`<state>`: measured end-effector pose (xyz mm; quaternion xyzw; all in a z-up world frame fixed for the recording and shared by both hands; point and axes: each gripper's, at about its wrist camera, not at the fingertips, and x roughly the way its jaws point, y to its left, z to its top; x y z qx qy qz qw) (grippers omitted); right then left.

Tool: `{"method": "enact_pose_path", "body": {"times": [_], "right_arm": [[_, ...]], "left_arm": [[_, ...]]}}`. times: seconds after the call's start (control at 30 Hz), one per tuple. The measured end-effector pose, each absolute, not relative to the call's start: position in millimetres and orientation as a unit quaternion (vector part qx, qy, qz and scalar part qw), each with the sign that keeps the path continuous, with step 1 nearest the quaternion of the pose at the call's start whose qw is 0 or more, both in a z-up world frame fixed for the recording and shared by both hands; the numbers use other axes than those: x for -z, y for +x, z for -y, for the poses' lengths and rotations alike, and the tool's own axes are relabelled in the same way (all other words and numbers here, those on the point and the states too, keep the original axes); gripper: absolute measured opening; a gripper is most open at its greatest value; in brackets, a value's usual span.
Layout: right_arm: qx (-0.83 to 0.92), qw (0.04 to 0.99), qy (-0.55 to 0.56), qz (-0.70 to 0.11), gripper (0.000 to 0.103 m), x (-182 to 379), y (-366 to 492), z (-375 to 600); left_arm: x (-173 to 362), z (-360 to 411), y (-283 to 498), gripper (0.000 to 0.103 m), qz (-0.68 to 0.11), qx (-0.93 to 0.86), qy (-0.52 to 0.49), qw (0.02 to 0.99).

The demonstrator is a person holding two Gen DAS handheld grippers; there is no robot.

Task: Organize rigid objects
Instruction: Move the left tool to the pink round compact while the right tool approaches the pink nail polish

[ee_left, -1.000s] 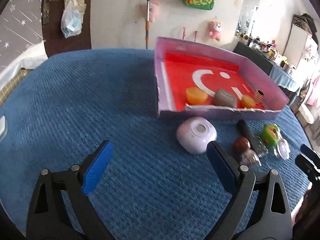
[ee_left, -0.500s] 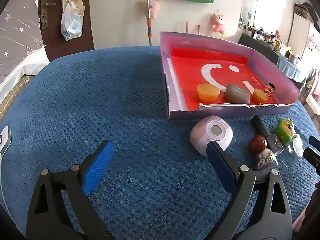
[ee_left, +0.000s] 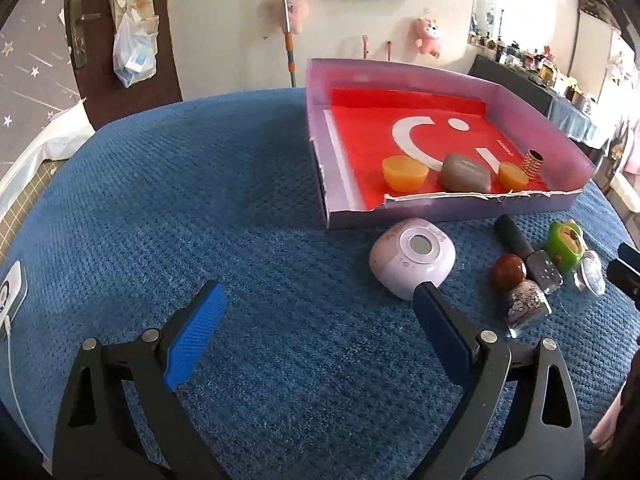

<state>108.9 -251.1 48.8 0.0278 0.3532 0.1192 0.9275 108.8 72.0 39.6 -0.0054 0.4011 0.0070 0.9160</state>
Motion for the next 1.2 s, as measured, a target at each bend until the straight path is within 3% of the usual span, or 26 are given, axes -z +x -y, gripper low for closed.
{"method": "enact_pose_path", "body": {"times": [0.63,0.87,1.2], "right_arm": [[-0.108,0.917,0.047,-0.381,0.103,-51.7,134.4,267.7],[-0.126,0.890,0.079,-0.431,0.103,-42.0,148.8,272.3],[-0.074,0.898,0.039,-0.431,0.103,-37.8,146.0,256.0]], "left_arm": [[-46.3,-43.0,137.0,0.096,-0.419,0.057,0.012,0.906],[-44.8,-41.9,144.3,0.096,-0.426,0.089,0.028,0.900],[-37.6,-37.2,154.8,0.096,-0.437,0.128,0.062,0.888]]}}
